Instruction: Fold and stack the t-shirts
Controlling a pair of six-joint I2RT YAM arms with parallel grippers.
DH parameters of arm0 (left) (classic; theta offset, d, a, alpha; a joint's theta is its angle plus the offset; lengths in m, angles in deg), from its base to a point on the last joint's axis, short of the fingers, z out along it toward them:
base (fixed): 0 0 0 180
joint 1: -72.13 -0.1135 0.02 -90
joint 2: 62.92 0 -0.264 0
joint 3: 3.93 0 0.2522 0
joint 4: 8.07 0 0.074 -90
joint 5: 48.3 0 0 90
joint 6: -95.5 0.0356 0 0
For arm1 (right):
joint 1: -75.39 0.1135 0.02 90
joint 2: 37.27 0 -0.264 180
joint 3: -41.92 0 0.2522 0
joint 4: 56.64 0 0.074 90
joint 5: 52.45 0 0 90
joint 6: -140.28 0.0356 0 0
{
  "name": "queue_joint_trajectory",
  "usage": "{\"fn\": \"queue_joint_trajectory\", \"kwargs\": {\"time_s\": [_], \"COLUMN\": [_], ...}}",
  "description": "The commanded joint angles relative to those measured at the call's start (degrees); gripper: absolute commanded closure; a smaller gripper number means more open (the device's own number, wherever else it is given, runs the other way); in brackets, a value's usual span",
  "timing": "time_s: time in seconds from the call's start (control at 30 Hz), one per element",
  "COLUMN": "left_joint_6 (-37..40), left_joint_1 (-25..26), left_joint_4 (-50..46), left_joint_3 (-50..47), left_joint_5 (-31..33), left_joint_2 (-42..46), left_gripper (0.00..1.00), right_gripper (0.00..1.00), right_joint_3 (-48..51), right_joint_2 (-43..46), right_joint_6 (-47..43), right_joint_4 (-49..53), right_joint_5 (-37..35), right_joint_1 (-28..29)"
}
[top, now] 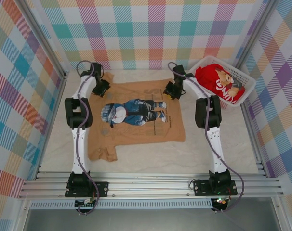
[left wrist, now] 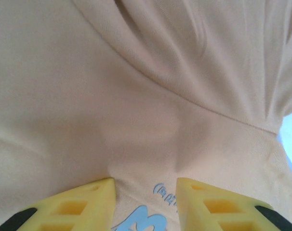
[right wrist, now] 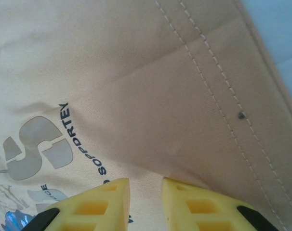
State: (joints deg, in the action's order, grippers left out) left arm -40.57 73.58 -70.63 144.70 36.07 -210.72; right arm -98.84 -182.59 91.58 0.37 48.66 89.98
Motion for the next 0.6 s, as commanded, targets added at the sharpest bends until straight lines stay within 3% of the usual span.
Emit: {"fn": "queue_joint_trajectory", "kwargs": {"time_s": [0.0,0.2,0.33,0.57], "left_joint_6": [-1.4,-2.6,0.4,-2.0], "left_joint_1": [3.2,5.6,6.2,5.9], "left_joint_4": [0.2,2.1,-4.7,-9.0], "left_joint_3": [4.8,13.1,12.1,-24.5], "left_joint_5": [-5.0,-6.5,1.2,15.7], "left_joint_2": [-5.5,-8.6,-1.0,30.3], "left_gripper": [0.61,0.49,0.35,0.30], "right_gripper": [0.74,0.71,0.67,0.63], "right_joint_3": [-0.2,-4.5,-4.7,4.1], "right_joint_2": [-1.4,-1.6,2.4,15.8], "right_joint_6": [-1.9,-6.6,-11.0,-11.0], "right_joint_4": [6.5,7.0,6.1,3.9], "right_joint_5": [-5.5,-3.6,-2.9,-4.2], "right_joint_1": [-3.2,-5.6,-4.1,-0.9]}}
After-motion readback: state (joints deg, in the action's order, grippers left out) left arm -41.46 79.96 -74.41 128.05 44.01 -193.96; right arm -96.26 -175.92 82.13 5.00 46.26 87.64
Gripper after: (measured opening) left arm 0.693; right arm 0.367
